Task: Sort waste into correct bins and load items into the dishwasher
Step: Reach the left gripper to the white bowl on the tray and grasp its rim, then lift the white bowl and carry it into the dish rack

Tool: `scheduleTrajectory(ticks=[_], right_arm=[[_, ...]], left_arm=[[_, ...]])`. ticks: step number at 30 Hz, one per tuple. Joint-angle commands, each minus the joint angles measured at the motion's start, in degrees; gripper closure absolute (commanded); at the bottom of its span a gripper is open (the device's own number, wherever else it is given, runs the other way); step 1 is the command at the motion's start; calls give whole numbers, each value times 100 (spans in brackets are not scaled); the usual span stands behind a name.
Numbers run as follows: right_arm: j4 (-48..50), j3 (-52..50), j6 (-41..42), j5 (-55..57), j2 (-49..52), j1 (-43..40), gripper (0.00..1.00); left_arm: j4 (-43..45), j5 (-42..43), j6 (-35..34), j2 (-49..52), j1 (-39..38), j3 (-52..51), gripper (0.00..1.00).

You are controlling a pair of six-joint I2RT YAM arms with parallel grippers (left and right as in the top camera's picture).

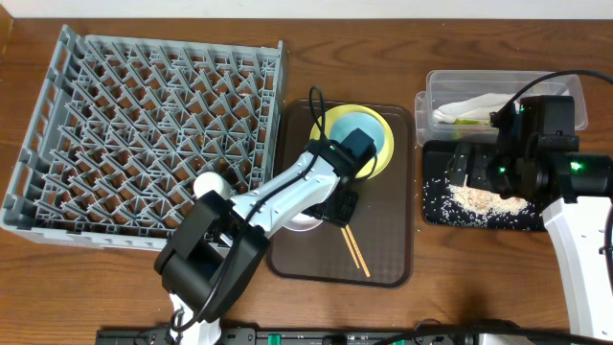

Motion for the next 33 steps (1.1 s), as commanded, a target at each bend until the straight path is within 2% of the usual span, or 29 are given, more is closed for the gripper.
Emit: scheduleTrajectory(ticks=[1, 15, 17, 26, 33], right_arm=[[-33, 90, 63, 35, -46, -85, 9], [-35, 90, 63, 35, -46, -85, 8], [-35, 90, 63, 37, -46, -85, 8], [-35, 92, 63, 37, -46, -85, 9], [-37, 92, 63, 37, -46, -85, 9]], left_arm=[[-7, -179, -87, 101, -2, -72, 57], [-15, -177, -131, 101, -2, -72, 81], [26, -181, -129, 101, -2, -72, 91], [-197, -179, -254, -39, -2, 173, 93], [-286, -179, -229, -859, 153, 651, 93]])
